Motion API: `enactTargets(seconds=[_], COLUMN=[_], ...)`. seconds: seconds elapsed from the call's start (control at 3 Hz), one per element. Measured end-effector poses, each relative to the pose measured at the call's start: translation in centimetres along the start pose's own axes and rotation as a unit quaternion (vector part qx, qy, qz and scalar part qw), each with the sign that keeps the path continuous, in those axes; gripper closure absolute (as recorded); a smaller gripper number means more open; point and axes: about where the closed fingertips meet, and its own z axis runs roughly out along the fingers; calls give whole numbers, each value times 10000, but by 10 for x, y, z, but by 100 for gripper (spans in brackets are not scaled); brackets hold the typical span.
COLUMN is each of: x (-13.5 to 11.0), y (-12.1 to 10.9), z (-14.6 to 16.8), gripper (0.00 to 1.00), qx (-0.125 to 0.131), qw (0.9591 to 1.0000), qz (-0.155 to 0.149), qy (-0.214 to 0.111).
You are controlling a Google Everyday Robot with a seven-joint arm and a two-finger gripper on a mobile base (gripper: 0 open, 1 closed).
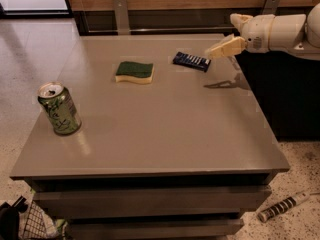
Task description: Move rxbar blueberry near green can
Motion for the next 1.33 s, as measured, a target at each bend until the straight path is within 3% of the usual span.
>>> enactTargets(seconds=[0.67,1.0,1.33], x=[32,53,84], y=[-19,-12,12], z=[39,60,83], gripper=[0,0,0], qx=[-205,-575,-1047], qw=[9997,9970,9901], qz=[35,203,484], qy=[141,487,797])
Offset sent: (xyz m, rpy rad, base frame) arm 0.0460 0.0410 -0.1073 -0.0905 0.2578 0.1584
